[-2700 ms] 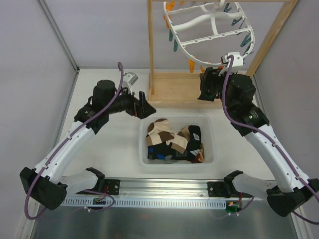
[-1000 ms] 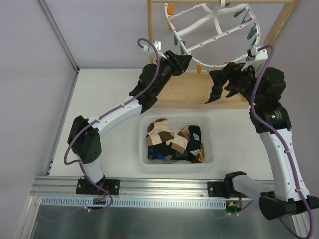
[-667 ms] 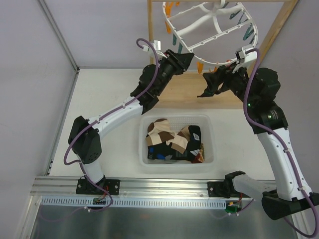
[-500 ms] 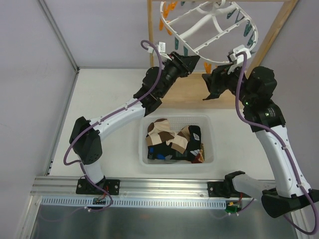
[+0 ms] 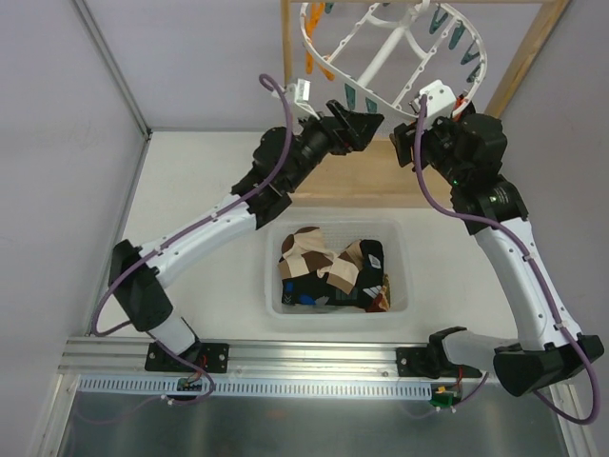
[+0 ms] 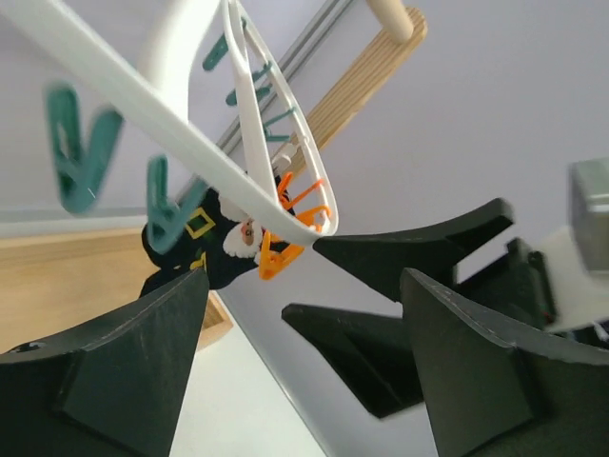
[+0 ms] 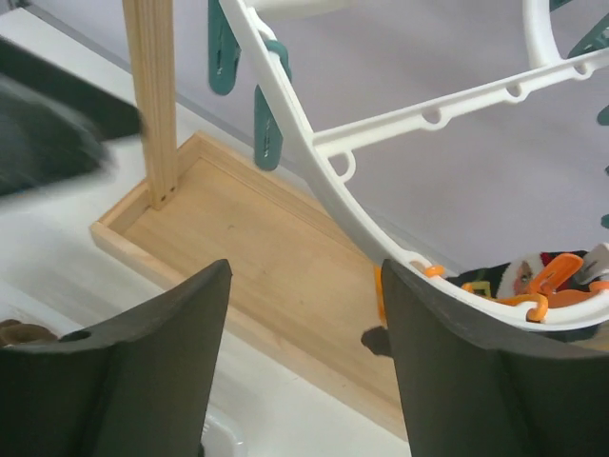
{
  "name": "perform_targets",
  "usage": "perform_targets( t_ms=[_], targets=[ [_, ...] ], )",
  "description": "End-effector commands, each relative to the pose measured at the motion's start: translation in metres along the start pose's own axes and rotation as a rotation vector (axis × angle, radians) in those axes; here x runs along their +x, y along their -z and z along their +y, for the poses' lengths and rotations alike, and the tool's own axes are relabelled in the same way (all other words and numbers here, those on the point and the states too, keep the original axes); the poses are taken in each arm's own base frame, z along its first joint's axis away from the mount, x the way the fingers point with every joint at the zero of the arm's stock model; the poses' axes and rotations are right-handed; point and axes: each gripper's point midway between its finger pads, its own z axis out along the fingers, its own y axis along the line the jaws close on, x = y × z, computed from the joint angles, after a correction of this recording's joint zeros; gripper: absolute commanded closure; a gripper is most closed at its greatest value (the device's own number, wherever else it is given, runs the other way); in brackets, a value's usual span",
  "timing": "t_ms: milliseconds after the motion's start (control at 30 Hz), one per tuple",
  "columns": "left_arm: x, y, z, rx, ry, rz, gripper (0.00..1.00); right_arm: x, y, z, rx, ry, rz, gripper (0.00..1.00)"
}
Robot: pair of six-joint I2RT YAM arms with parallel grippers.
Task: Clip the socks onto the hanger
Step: Rotate the hanger.
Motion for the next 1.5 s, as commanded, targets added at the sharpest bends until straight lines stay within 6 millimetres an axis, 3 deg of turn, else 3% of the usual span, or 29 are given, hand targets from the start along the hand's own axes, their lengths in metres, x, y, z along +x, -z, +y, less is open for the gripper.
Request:
perform_targets(
  t_ms=[0, 33, 100, 167, 200, 533, 700, 833, 1000, 1133, 1267, 1467],
  targets=[
    [-0.067, 0.034, -0.028, 0.049, -0.107, -0.039, 0.17, -0.04, 0.001, -0.029, 0.11, 0.062, -0.107, 0.36],
    [-0.083, 0.043, -0.032, 0.049, -0.121, -0.058, 0.16, -0.036, -0.001, -0.035, 0.13, 0.063, -0.097, 0.39],
    [-0.111, 0.049, -0.026, 0.02, -0.184, -0.101, 0.13, -0.034, -0.003, -0.042, 0.151, 0.068, -0.103, 0.43],
    [-0.123, 0.051, -0.012, -0.045, -0.244, -0.092, 0.12, -0.032, -0.002, -0.051, 0.172, 0.077, -0.098, 0.45],
    [-0.141, 0.051, -0.011, -0.054, -0.267, -0.114, 0.12, -0.029, -0.001, -0.055, 0.181, 0.08, -0.092, 0.46],
    [-0.139, 0.021, 0.037, -0.118, -0.293, -0.068, 0.12, -0.011, 0.011, -0.091, 0.261, 0.113, -0.033, 0.51],
    [-0.148, 0.006, 0.043, -0.128, -0.333, -0.089, 0.12, -0.01, 0.027, -0.115, 0.317, 0.086, -0.035, 0.52],
    [-0.151, -0.001, 0.052, -0.15, -0.334, -0.1, 0.12, -0.015, 0.038, -0.12, 0.309, 0.052, -0.058, 0.51],
    [-0.152, -0.005, 0.047, -0.121, -0.34, -0.093, 0.15, -0.017, 0.047, -0.13, 0.32, -0.028, -0.063, 0.5],
    [-0.138, -0.015, 0.035, -0.018, -0.355, -0.034, 0.3, -0.036, 0.053, -0.105, 0.199, -0.091, -0.123, 0.47],
    [-0.127, -0.024, 0.034, 0.037, -0.336, -0.024, 0.32, -0.058, 0.067, -0.08, 0.106, -0.176, -0.2, 0.42],
    [-0.118, -0.03, 0.037, 0.057, -0.296, -0.016, 0.39, -0.066, 0.08, -0.058, 0.037, -0.275, -0.223, 0.41]
  ],
)
